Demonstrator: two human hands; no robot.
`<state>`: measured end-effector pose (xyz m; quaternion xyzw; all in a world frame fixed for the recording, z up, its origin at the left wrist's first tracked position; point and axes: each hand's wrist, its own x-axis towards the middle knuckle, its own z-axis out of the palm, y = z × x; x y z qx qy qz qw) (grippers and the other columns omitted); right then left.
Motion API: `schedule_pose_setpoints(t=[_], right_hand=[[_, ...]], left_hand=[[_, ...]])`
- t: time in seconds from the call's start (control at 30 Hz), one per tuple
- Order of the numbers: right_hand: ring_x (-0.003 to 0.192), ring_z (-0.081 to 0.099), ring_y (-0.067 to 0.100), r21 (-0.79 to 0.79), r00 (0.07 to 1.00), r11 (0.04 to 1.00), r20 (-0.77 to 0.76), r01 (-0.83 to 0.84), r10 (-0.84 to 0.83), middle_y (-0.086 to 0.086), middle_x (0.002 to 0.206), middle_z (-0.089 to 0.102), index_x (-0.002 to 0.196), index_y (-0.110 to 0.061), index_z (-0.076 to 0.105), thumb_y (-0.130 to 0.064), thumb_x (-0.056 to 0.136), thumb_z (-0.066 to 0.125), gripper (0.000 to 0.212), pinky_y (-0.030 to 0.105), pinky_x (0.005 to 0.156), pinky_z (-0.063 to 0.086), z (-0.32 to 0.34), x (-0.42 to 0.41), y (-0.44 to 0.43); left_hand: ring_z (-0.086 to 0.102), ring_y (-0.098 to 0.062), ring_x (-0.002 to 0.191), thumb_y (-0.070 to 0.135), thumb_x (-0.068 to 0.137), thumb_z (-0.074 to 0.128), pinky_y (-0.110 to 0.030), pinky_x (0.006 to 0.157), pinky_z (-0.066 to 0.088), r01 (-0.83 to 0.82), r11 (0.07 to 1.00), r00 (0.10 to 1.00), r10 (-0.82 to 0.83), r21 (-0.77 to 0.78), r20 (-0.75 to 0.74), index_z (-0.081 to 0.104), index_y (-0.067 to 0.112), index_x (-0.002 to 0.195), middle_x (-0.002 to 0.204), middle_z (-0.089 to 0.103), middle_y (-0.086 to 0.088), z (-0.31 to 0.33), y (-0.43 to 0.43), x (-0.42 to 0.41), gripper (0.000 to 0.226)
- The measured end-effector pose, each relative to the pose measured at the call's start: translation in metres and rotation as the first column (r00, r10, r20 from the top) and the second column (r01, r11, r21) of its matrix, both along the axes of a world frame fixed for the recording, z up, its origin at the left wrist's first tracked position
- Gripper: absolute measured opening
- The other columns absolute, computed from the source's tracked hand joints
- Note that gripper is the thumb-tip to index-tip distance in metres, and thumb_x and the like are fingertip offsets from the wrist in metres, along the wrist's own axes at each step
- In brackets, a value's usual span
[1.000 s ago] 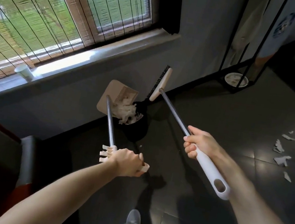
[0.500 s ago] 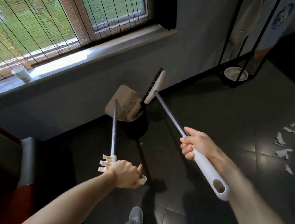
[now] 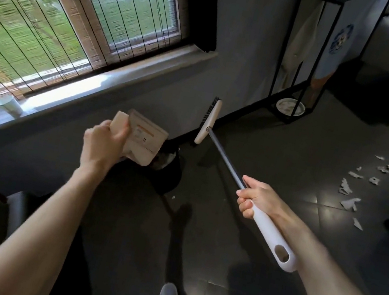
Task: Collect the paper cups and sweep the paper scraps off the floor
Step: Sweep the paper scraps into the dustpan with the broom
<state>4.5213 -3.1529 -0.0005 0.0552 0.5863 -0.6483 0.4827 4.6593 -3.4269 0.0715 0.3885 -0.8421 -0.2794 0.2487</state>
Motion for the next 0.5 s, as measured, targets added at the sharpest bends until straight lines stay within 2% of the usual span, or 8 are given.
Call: schedule_pose_setpoints(t=[0.07,0.1,0.13,0.2,0.3,0.4,0.43,0.5], right_hand=[[0.033,0.036,0.004,0.004,1.000,1.000,-0.013,0.019,-0.019,0.005,0.063,0.037,0.151,-0.018,0.019,0.008,0.094,0.041,0.066,0.015,0.032,0.029,0.003,0.003,0.002],[0.033,0.036,0.004,0.009,0.999,1.000,-0.022,0.026,-0.026,0.006,0.063,0.037,0.151,-0.018,0.020,0.008,0.094,0.042,0.066,0.015,0.032,0.029,0.005,0.005,0.001],[0.033,0.036,0.004,0.014,0.999,0.999,-0.032,0.032,-0.032,0.006,0.062,0.038,0.151,-0.018,0.020,0.008,0.094,0.042,0.066,0.015,0.032,0.030,0.006,0.008,0.001],[0.032,0.036,0.004,0.007,0.997,0.997,-0.035,0.072,-0.072,0.006,0.062,0.038,0.151,-0.018,0.019,0.008,0.094,0.042,0.067,0.014,0.032,0.030,0.008,0.014,0.001],[0.031,0.035,0.004,-0.006,0.986,0.986,-0.025,0.166,-0.167,0.006,0.065,0.036,0.151,-0.017,0.017,0.009,0.094,0.041,0.067,0.013,0.031,0.028,0.011,0.023,0.003],[0.030,0.034,0.004,-0.004,0.968,0.968,-0.019,0.250,-0.250,0.005,0.065,0.034,0.151,-0.018,0.016,0.009,0.095,0.040,0.067,0.012,0.031,0.027,0.012,0.035,0.009],[0.030,0.034,0.003,-0.001,0.960,0.960,-0.013,0.280,-0.280,0.005,0.065,0.033,0.152,-0.018,0.016,0.008,0.095,0.039,0.067,0.011,0.031,0.027,0.011,0.038,0.013],[0.029,0.033,0.003,0.009,0.941,0.941,0.001,0.339,-0.339,0.005,0.064,0.033,0.152,-0.018,0.016,0.008,0.095,0.038,0.066,0.011,0.030,0.027,0.009,0.045,0.023]], left_hand=[[0.054,-0.019,0.059,0.044,0.093,0.051,-0.012,0.037,0.036,-0.027,0.998,0.982,0.038,0.062,-0.183,0.059,0.011,0.077,0.067,0.056,-0.004,0.022,-0.010,0.001,0.038],[0.056,-0.021,0.058,0.045,0.092,0.052,-0.014,0.036,0.038,0.003,0.997,0.974,0.013,0.073,-0.227,0.060,0.015,0.080,0.069,0.057,-0.004,0.031,-0.013,0.001,0.033],[0.058,-0.023,0.060,0.044,0.092,0.054,-0.018,0.038,0.041,0.053,0.996,0.969,-0.033,0.072,-0.247,0.062,0.019,0.095,0.076,0.059,-0.006,0.040,-0.015,0.001,0.027],[0.060,-0.019,0.070,0.037,0.091,0.059,-0.026,0.050,0.048,0.139,0.990,0.962,-0.126,0.038,-0.243,0.046,0.033,0.134,0.103,0.060,-0.005,0.052,-0.015,-0.002,0.045],[0.058,-0.025,0.109,0.027,0.087,0.066,-0.041,0.084,0.053,0.242,0.970,0.946,-0.237,-0.003,-0.221,0.029,0.048,0.141,0.140,0.046,0.000,0.062,-0.015,-0.016,0.069],[0.057,-0.035,0.113,0.025,0.086,0.066,-0.055,0.087,0.051,0.362,0.931,0.915,-0.343,0.056,-0.211,0.035,0.054,0.130,0.137,0.048,0.002,0.061,-0.003,-0.029,0.061],[0.059,-0.033,0.109,0.023,0.088,0.064,-0.052,0.085,0.053,0.388,0.920,0.908,-0.371,0.058,-0.195,0.038,0.051,0.128,0.131,0.052,0.002,0.057,0.002,-0.033,0.056],[0.061,-0.024,0.091,0.018,0.091,0.058,-0.032,0.070,0.055,0.425,0.904,0.894,-0.412,0.044,-0.176,0.043,0.040,0.128,0.117,0.056,0.000,0.042,0.014,-0.041,0.046]])
